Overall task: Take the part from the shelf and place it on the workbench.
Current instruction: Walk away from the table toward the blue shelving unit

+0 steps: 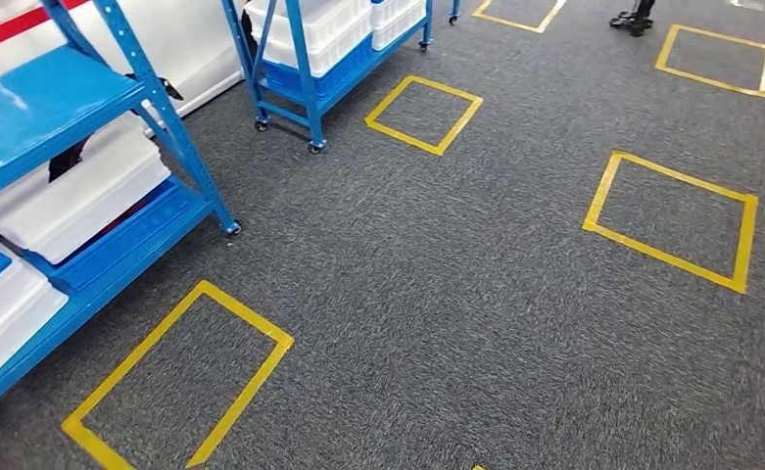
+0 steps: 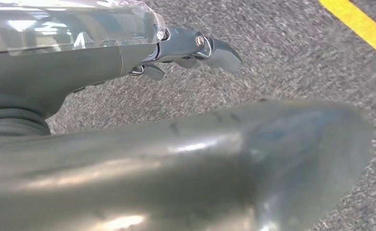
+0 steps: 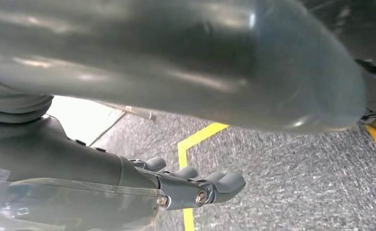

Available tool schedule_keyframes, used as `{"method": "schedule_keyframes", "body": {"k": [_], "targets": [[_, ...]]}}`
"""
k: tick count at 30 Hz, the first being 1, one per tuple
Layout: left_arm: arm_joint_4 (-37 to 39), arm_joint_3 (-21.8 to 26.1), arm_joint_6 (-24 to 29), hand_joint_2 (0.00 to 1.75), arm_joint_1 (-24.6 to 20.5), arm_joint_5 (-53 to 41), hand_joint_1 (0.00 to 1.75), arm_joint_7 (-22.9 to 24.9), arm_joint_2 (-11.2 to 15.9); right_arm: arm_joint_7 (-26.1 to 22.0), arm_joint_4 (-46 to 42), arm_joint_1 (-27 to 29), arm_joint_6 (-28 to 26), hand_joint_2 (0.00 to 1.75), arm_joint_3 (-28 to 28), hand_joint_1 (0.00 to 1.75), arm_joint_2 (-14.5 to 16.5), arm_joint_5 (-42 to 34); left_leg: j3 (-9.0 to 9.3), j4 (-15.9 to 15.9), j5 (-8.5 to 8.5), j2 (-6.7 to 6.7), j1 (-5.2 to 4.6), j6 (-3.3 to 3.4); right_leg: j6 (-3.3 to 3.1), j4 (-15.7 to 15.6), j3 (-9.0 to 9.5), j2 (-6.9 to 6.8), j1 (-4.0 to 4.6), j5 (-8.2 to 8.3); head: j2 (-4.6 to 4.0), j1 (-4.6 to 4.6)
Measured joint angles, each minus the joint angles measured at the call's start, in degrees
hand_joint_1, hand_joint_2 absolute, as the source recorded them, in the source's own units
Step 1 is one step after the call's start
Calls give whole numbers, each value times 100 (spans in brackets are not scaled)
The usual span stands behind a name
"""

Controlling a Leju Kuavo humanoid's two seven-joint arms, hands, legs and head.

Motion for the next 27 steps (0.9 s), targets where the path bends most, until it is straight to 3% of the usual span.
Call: {"method": "schedule_keyframes", "body": {"k": [1,2,4,6,8,9,11,12,14,15,16,18,20,21,23,25,27], "targets": [[0,-21,-7,0,4,-53,0,4,11,-14,0,3,-22,0,-28,0,0,-10,79,-145,127,31,21,-19,12,3,11,-78,-2,-13,0,0],[0,-45,-5,0,7,-110,0,13,24,-38,0,5,-48,0,-60,0,1,-18,266,-492,324,93,38,-30,29,6,32,-151,-5,-31,-1,-1],[0,-85,3,0,-4,-210,0,51,45,-109,0,15,-99,0,-120,0,0,-26,689,-1286,622,343,30,-14,83,20,78,-275,6,-78,-1,0],[0,-106,-6,0,-17,-272,0,101,62,-184,0,16,-130,0,-179,0,-1,-26,854,-1610,676,465,-9,53,144,32,110,-373,32,-115,0,3],[0,-110,-20,0,-9,-314,0,154,84,-233,-4,-6,-139,0,-229,0,-1,-25,849,-1630,679,355,-22,132,206,34,138,-441,30,-141,0,4],[0,-111,-22,0,-3,-331,0,181,96,-248,-7,-16,-140,0,-244,0,-4,-23,856,-1650,690,301,-15,165,239,69,141,-374,16,-180,-1,4],[0,-113,-22,0,-17,-352,0,233,118,-259,-11,-4,-140,0,-270,0,-10,-18,873,-1688,721,182,4,233,288,423,-9,-76,-17,-421,0,5],[0,-114,-21,0,-29,-370,0,258,125,-261,-11,14,-139,0,-287,0,-13,-15,866,-1690,727,120,1,255,297,773,-180,84,-25,-606,0,5],[0,-125,-19,0,-45,-411,0,291,133,-261,-11,43,-136,0,-324,0,-14,-11,856,-1685,730,-27,-12,280,303,1522,-583,200,-26,-890,0,6],[0,-135,-19,0,-43,-426,0,299,134,-261,-11,51,-133,0,-337,0,-14,-6,860,-1681,729,-106,-18,284,301,1698,-700,212,-26,-883,0,6],[0,-146,-19,0,-40,-433,0,303,134,-259,-11,54,-130,0,-345,0,-14,2,867,-1674,727,-189,-21,281,293,1648,-713,223,-26,-752,0,5],[0,-168,-19,0,-36,-432,0,303,134,-251,-10,62,-123,0,-351,0,-19,19,878,-1654,718,-351,-18,265,261,970,-469,368,-32,-284,0,5],[0,-190,-19,0,-44,-432,0,301,133,-243,-8,74,-119,0,-357,0,-27,33,849,-1620,707,-492,-23,215,218,338,-231,615,-36,5,0,5],[0,-198,-18,0,-43,-433,0,299,132,-242,-7,73,-119,0,-360,0,-31,38,827,-1613,709,-548,-20,181,195,212,-190,690,-29,34,0,5],[0,-207,-17,0,-28,-434,0,298,133,-242,-7,50,-119,0,-364,0,-30,42,795,-1631,727,-658,-13,102,137,179,-178,605,-21,42,0,4],[0,-210,-15,0,-12,-435,0,293,139,-238,-7,43,-116,0,-366,0,-26,45,741,-1533,649,-539,-20,47,56,111,-143,461,-39,69,0,3],[0,-218,-29,0,-16,-460,0,279,143,-234,-7,59,-108,0,-372,0,-26,44,502,-1008,330,-211,-19,3,-14,63,-117,289,-38,79,1,1]]}}
